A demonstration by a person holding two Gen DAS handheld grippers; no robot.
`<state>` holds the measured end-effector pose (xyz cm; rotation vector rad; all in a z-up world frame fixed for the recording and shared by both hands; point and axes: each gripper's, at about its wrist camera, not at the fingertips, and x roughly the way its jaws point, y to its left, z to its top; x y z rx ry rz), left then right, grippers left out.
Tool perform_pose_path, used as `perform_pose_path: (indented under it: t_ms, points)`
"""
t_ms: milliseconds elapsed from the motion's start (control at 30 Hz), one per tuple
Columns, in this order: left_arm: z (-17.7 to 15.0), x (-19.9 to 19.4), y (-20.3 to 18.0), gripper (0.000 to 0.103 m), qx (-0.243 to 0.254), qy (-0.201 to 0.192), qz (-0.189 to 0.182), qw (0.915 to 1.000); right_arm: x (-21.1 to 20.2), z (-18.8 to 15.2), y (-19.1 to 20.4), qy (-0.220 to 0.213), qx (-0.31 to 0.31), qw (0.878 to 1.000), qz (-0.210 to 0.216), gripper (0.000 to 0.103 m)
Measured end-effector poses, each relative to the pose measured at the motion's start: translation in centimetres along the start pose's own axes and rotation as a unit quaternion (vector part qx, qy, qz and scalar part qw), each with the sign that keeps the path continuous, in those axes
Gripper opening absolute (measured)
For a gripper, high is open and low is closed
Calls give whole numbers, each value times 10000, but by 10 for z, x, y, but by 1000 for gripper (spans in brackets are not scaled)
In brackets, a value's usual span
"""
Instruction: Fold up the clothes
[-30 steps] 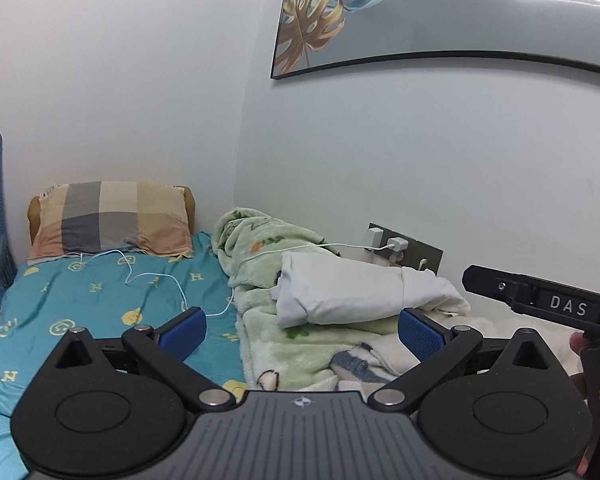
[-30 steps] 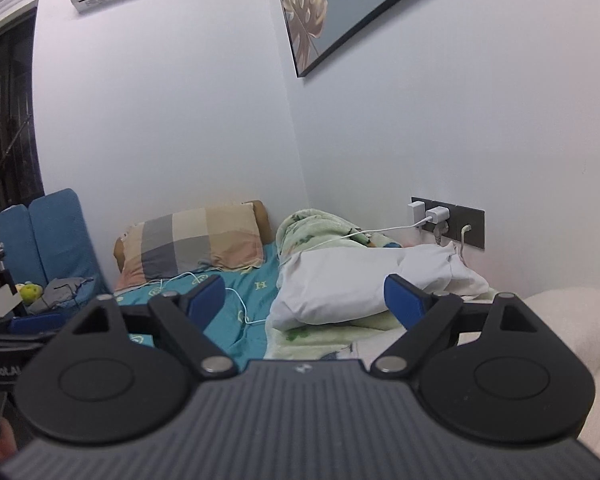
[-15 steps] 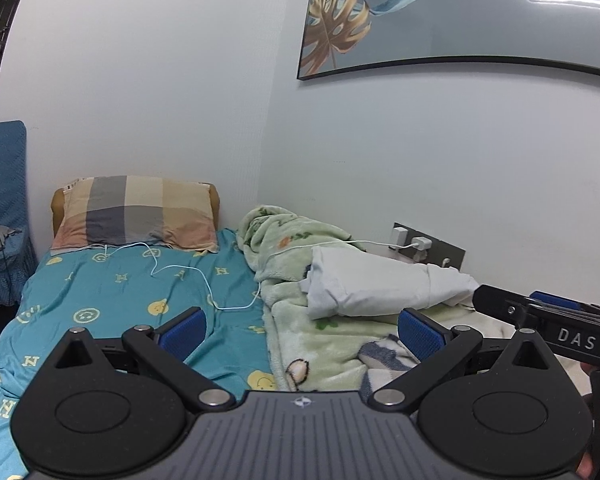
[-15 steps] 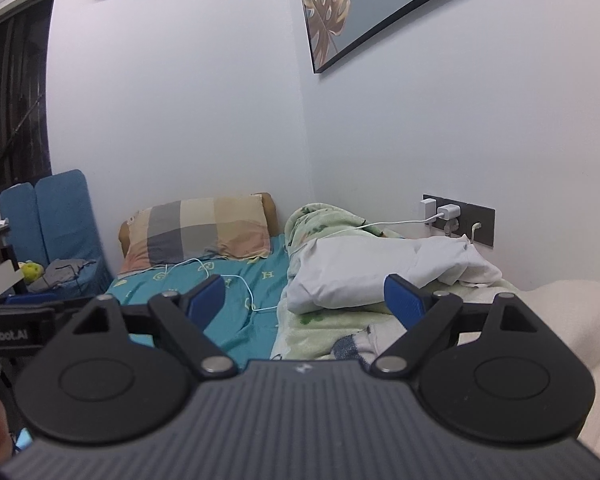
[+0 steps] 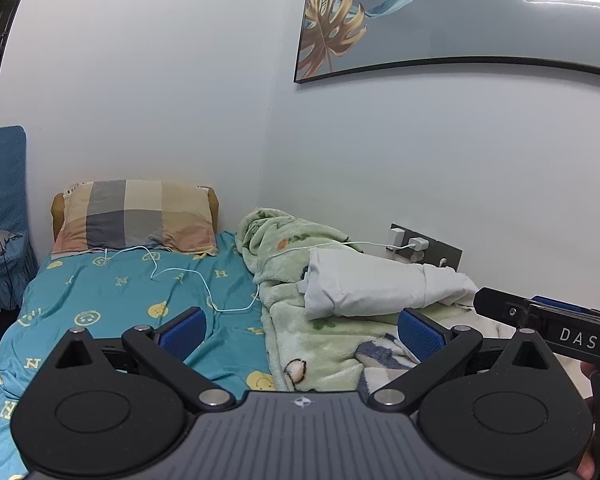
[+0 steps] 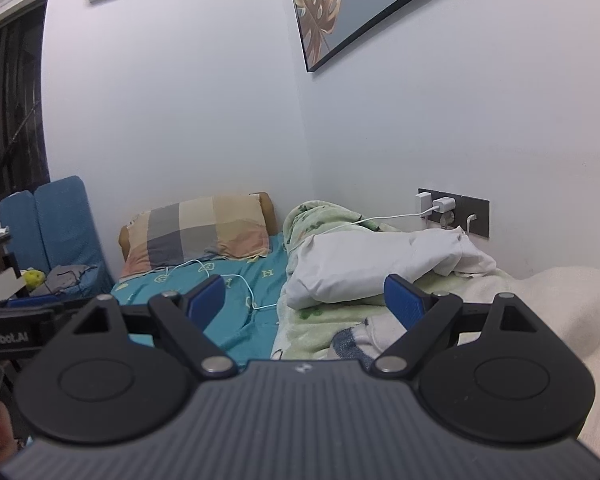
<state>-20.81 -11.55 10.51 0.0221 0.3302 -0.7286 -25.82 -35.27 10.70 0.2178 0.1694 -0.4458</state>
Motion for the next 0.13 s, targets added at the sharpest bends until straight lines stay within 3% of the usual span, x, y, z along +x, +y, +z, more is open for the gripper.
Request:
perform_pose_path:
  t_ms: [133]
  points:
    - [0,-2,1,103,-37,-3,-36,10000,-1,0,4,7,-39,10000,9,88]
